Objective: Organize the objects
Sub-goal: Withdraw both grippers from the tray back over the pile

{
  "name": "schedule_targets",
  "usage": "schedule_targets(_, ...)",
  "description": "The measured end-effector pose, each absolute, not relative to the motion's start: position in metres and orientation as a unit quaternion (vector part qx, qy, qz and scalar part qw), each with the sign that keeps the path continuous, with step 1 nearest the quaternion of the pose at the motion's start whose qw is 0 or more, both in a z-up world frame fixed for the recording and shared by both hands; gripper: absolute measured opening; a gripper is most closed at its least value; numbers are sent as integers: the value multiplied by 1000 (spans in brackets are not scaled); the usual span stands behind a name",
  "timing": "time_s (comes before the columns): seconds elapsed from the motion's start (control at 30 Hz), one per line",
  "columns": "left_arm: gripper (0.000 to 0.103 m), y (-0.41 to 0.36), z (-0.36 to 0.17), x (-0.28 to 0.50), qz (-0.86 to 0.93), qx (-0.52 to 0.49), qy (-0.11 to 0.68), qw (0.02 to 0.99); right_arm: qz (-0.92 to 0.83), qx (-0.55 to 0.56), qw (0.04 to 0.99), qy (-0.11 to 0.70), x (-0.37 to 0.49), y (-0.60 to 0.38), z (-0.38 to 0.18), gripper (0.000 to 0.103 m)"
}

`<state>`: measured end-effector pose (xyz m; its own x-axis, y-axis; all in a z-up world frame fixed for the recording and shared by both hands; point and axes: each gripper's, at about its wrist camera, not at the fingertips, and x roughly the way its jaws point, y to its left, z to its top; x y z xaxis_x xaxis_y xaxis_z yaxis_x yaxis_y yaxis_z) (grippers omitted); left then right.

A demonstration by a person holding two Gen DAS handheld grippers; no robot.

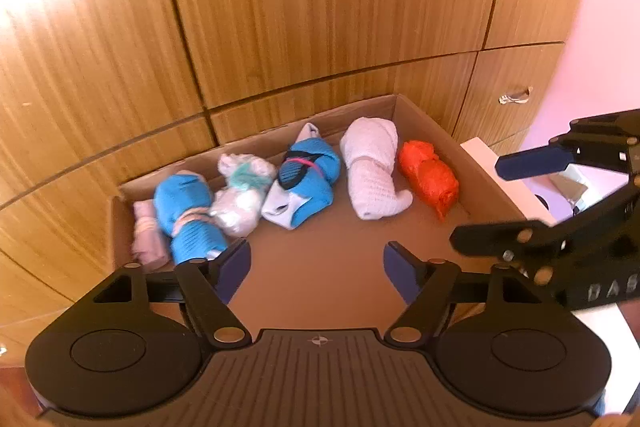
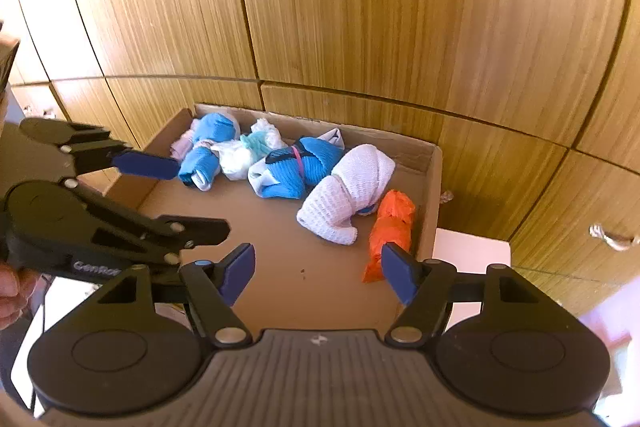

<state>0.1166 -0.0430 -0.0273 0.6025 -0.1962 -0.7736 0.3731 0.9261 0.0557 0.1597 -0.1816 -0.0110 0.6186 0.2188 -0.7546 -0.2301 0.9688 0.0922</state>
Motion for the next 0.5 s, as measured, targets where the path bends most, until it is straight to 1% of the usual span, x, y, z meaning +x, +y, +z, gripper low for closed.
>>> schedule_targets(0.07, 81, -35, -23, 107, -156, 111, 410, 892, 122, 2, 902, 415, 154, -181, -6, 75)
schedule_targets(0.1, 82, -30, -21, 101, -155, 111, 406, 894, 120, 5, 904, 411, 150, -180, -4, 76)
schedule_targets(0.2, 83, -16, -15, 87, -149, 113, 398, 898, 122, 14, 908, 401, 138, -177, 5, 78)
schedule_targets(0.27, 84, -6, -11, 77, -145, 109, 396, 900, 126, 18, 911, 393, 130, -173, 11, 82)
schedule_targets(0.5, 86, 26, -2, 40, -138, 96, 392, 905, 137, 29, 921, 365, 95, -166, 33, 88)
